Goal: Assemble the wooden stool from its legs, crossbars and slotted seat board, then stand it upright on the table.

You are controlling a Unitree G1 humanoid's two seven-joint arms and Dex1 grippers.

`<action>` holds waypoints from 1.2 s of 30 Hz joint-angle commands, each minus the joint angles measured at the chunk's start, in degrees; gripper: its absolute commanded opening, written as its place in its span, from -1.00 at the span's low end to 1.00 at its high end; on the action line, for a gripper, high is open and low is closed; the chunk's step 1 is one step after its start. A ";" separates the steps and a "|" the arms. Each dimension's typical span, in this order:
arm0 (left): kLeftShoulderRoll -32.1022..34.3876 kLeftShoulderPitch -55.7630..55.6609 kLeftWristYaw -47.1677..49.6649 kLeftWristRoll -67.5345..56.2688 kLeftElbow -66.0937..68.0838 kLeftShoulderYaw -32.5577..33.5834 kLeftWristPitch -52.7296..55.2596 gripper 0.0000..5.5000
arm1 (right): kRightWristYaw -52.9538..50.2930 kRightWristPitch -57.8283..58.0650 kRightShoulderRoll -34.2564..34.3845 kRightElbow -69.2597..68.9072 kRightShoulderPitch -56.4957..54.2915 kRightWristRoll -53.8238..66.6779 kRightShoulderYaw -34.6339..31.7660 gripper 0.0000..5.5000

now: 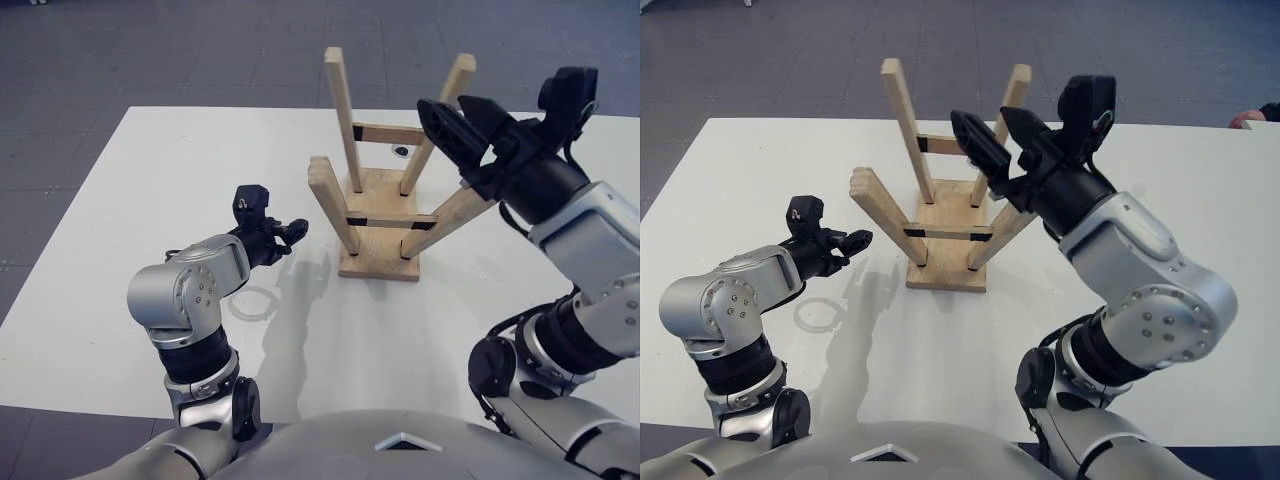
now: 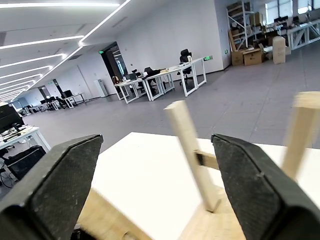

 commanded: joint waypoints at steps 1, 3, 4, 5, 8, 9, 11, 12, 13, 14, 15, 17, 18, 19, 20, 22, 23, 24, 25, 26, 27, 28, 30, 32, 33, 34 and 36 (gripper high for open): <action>-1.10 -1.05 1.37 0.33 0.16 -0.34 -0.08 0.11 | -1.55 -1.70 -1.54 7.70 2.17 -2.77 1.78 0.45; -1.53 -0.87 1.63 0.41 0.37 -0.50 -0.52 0.11 | -3.54 -4.53 -1.37 10.35 -5.32 -0.99 -0.23 0.45; -1.78 -0.78 1.84 0.45 0.39 -0.57 -0.63 0.11 | -4.64 -5.43 -1.54 11.93 -9.25 0.17 -1.65 0.45; -1.98 -0.72 2.00 0.42 0.40 -0.64 -0.69 0.11 | -5.75 -6.09 -2.16 13.67 -13.03 1.48 -3.31 0.45; -1.25 -0.57 1.74 0.19 0.45 -0.30 -0.82 0.11 | -8.35 -7.10 -5.32 18.58 -22.46 4.64 -7.54 0.45; -0.67 -0.62 1.57 0.17 0.48 -0.14 -1.01 0.11 | -8.93 -7.44 -6.14 19.51 -23.84 5.15 -8.02 0.45; 0.59 -1.87 1.73 0.58 0.71 0.90 -2.86 0.11 | -8.91 -8.80 -8.03 21.22 -23.46 4.74 -7.63 0.45; 1.37 -4.21 2.26 0.97 1.05 2.74 -5.02 0.11 | -8.10 -9.94 -9.36 22.12 -21.00 3.24 -6.62 0.45; 2.38 -6.88 2.33 0.83 1.27 4.70 -6.49 0.11 | -6.64 -11.45 -11.11 22.73 -17.87 1.25 -4.78 0.45; 3.76 -10.57 2.09 0.23 1.24 7.20 -7.02 0.11 | -4.51 -13.86 -13.58 23.66 -13.44 -1.83 -1.93 0.45; 5.87 -14.21 1.37 -0.57 1.32 9.31 -6.95 0.17 | -2.45 -16.27 -15.50 24.62 -9.07 -4.40 0.28 0.45; 9.35 -24.33 0.69 -2.34 2.11 13.69 -5.06 0.29 | 1.71 -24.89 -20.14 28.77 0.72 -12.69 5.38 0.45; 9.53 -28.91 0.55 -3.39 2.72 15.41 -3.90 0.29 | 2.83 -28.17 -21.07 30.75 4.10 -15.48 6.59 0.45; 8.14 -33.51 0.68 -4.59 3.26 16.86 -2.26 0.24 | 3.85 -32.10 -22.03 32.63 7.32 -18.91 8.83 0.45; 5.79 -36.89 0.81 -5.68 3.72 17.18 -0.70 0.16 | 4.60 -34.51 -21.77 33.71 9.50 -20.64 10.36 0.45; 0.72 -39.40 1.38 -7.09 4.51 14.73 0.53 0.14 | 5.67 -38.53 -20.50 35.34 12.34 -23.60 13.63 0.45; -1.48 -39.19 1.57 -7.48 5.40 12.72 0.03 0.14 | 5.88 -39.34 -19.32 35.92 13.44 -24.03 14.85 0.45; -3.46 -38.54 1.57 -7.73 6.65 10.12 -1.33 0.14 | 6.22 -40.55 -18.52 36.51 14.77 -25.11 16.76 0.45; -4.95 -37.98 1.52 -7.75 8.05 7.81 -2.88 0.14 | 6.44 -41.40 -17.78 36.92 15.89 -25.85 18.38 0.45; -6.02 -37.49 1.45 -7.63 9.53 5.69 -4.45 0.14 | 6.53 -41.63 -16.77 36.92 16.75 -26.08 19.60 0.45; -6.42 -37.01 1.45 -7.33 10.63 3.93 -5.85 0.14 | 6.73 -41.93 -16.09 36.81 17.28 -26.48 20.80 0.45; -6.54 -36.64 1.39 -7.16 11.80 2.74 -7.21 0.14 | 6.87 -41.82 -15.34 36.50 17.75 -26.48 21.58 0.45; -6.40 -35.82 1.68 -6.91 13.24 1.33 -9.68 0.14 | 7.27 -41.91 -14.56 36.06 18.77 -26.80 22.99 0.45; -6.05 -35.24 2.16 -6.86 13.72 0.61 -11.33 0.14 | 7.68 -42.04 -14.32 36.02 19.37 -27.15 23.33 0.45; -5.65 -35.73 2.27 -6.85 13.90 0.53 -12.33 0.14 | 7.79 -42.05 -14.26 36.07 19.51 -27.32 23.26 0.45; -5.28 -36.53 2.48 -6.83 13.97 0.58 -13.27 0.14 | 7.93 -42.08 -14.27 36.11 19.62 -27.44 23.18 0.45; -2.87 -41.47 3.52 -5.65 14.34 1.15 -17.62 0.14 | 8.20 -42.38 -14.30 36.84 19.76 -27.75 23.23 0.45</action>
